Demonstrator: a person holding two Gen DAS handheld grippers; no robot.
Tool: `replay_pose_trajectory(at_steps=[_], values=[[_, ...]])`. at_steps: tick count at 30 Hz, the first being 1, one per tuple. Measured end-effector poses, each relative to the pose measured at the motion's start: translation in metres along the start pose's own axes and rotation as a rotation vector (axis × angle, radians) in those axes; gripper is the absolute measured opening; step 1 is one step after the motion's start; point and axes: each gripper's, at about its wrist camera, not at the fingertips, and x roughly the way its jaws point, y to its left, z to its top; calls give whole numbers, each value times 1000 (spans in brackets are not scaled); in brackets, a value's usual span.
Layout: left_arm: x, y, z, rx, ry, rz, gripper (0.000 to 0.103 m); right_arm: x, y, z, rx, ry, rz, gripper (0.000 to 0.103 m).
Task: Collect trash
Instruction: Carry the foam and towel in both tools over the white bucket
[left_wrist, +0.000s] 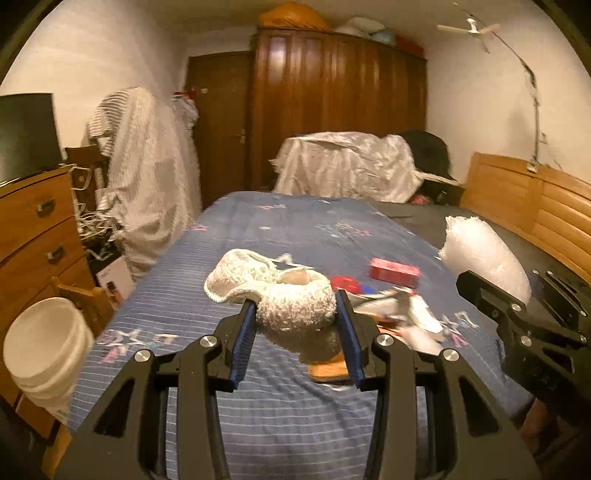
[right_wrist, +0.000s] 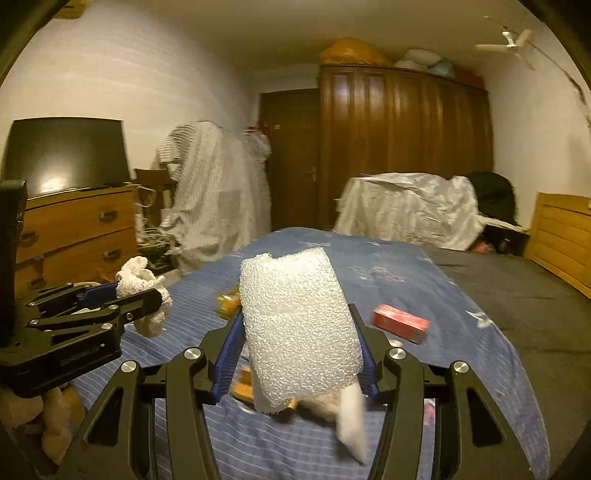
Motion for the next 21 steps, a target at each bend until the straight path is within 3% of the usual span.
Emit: replay_pose_trajectory(at_steps=[10,21], values=[[-19,104,25,-80,-33,189,40,69,107,45,-24,41,193,55],[-40,220,28,-185,6,369,40,137,247,109,-118,58,385,55]])
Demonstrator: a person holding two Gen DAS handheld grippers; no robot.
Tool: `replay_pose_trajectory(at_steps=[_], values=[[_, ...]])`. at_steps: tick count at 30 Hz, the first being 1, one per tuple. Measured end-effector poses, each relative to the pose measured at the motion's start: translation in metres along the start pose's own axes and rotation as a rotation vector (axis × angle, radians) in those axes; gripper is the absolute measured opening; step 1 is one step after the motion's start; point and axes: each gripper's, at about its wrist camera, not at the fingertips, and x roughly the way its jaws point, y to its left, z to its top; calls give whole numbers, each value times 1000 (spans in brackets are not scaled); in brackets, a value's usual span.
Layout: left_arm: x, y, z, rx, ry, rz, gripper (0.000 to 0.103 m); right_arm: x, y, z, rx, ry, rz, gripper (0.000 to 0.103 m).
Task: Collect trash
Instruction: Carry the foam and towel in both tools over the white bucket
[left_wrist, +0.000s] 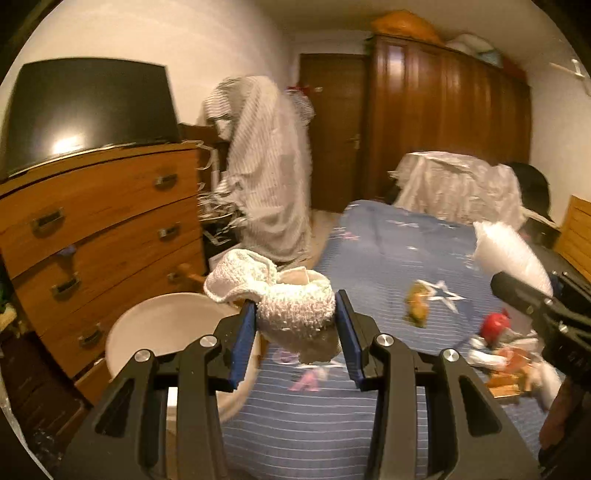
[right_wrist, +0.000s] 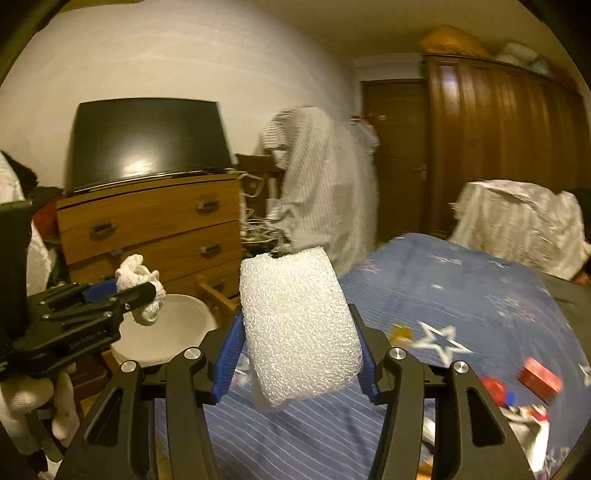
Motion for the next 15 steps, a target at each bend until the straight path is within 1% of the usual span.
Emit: replay_pose_trajectory(at_steps=[4,8,12,13,14,15], values=[[8,46,8,-39,18,58,40,50,40,28,-29,49,84,55],[15,84,11,-66,48,99,40,108,80,52,-49,130,165,55],[32,114,12,-89,103,114,40,161,113,61,-70,222,237,55],[38,121,11,-94,119,119,40,176,119,63,-70,249,255,55],[44,129,10,-99,133,121,40,183,120,59,-70,267,268,55],[50,137,9,-104,150,127,40,199,130,62,-75,297,283,55]])
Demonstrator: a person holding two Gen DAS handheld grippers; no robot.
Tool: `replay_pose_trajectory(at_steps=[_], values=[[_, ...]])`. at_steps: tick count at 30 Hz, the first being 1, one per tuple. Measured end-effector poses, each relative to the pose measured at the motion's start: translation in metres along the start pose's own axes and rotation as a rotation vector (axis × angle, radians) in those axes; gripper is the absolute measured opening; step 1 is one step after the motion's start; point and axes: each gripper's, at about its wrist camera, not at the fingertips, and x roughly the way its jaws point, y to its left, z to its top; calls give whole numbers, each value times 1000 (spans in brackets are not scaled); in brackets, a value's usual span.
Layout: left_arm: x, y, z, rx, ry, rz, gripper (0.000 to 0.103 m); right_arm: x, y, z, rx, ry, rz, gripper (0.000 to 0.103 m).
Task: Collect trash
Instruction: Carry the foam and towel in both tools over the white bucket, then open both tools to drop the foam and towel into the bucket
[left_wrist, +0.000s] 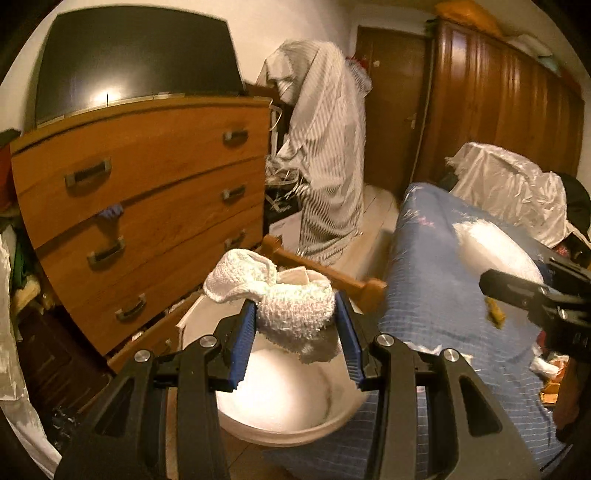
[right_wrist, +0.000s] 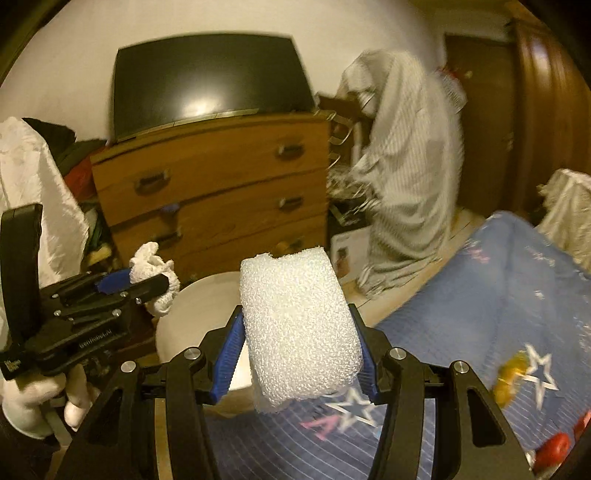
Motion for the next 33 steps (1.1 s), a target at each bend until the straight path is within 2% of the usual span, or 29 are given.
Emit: replay_pose_trajectory(at_steps=[6,12,21,33], values=[[39,28,-2,-26,79,5,40,72,12,13,-17,138,63,55],[73,48,-7,-41,145,-5,41,132,17,2,-10,269,106,55],[102,70,-17,-61,199,1,41,173,19,-7,-2,310,122,55],[108,70,-18,-63,202,-2,43,178,14,-14,-1,311,133,56]])
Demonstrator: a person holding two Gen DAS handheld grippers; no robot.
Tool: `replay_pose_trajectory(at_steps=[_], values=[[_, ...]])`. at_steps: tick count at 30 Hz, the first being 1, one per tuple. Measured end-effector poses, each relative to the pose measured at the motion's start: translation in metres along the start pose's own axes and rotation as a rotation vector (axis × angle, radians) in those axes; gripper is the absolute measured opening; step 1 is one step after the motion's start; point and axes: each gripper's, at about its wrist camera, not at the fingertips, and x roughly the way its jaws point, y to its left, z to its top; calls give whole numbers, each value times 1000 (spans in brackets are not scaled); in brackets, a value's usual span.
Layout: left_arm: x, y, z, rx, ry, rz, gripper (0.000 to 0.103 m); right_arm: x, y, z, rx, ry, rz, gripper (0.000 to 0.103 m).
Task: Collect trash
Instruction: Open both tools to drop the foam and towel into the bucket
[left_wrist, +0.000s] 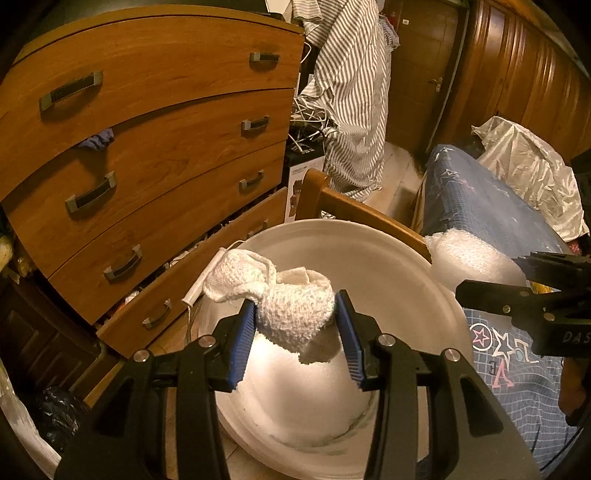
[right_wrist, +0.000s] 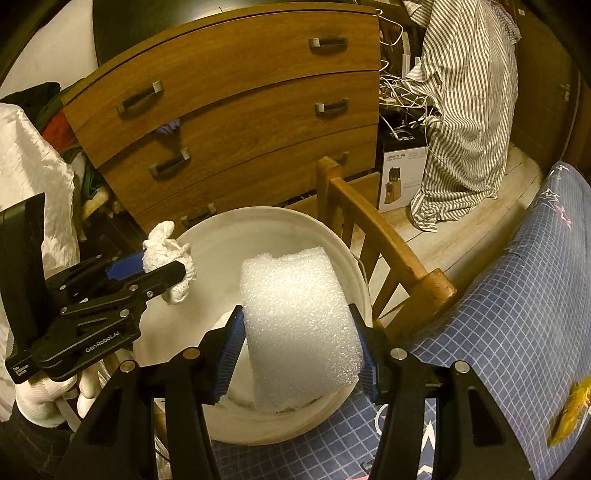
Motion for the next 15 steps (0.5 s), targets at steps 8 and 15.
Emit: replay_pose_trajectory(at_steps=[8,15], values=[[2,12,-1,-31,1,40,61,-5,-4,-1,35,-38,26,79],[-7,8,-4,-26,-6,39,61,-35,-13,-15,70,-97,43,79]])
